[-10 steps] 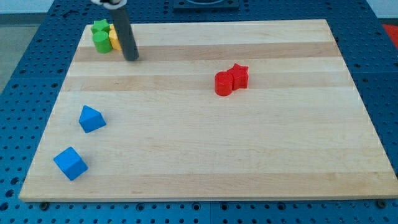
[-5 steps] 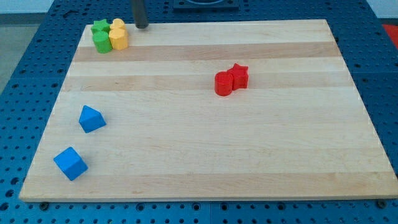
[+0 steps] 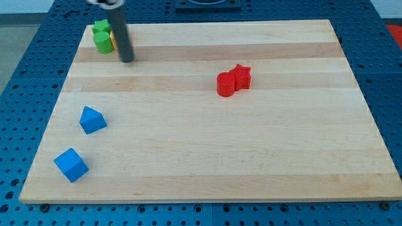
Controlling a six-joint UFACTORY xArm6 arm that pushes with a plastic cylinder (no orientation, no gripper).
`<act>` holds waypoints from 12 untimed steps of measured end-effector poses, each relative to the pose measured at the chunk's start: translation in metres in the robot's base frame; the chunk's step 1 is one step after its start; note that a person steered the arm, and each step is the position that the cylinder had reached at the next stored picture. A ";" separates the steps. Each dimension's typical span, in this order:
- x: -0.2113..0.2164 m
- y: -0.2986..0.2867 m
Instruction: Move the yellow heart closer to the red circle and red star
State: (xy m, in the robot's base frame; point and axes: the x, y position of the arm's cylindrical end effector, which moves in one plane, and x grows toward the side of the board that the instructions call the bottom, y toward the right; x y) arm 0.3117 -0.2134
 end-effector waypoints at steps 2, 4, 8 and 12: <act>0.000 -0.091; -0.094 -0.091; -0.120 -0.049; -0.120 0.050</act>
State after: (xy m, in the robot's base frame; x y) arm 0.1918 -0.1630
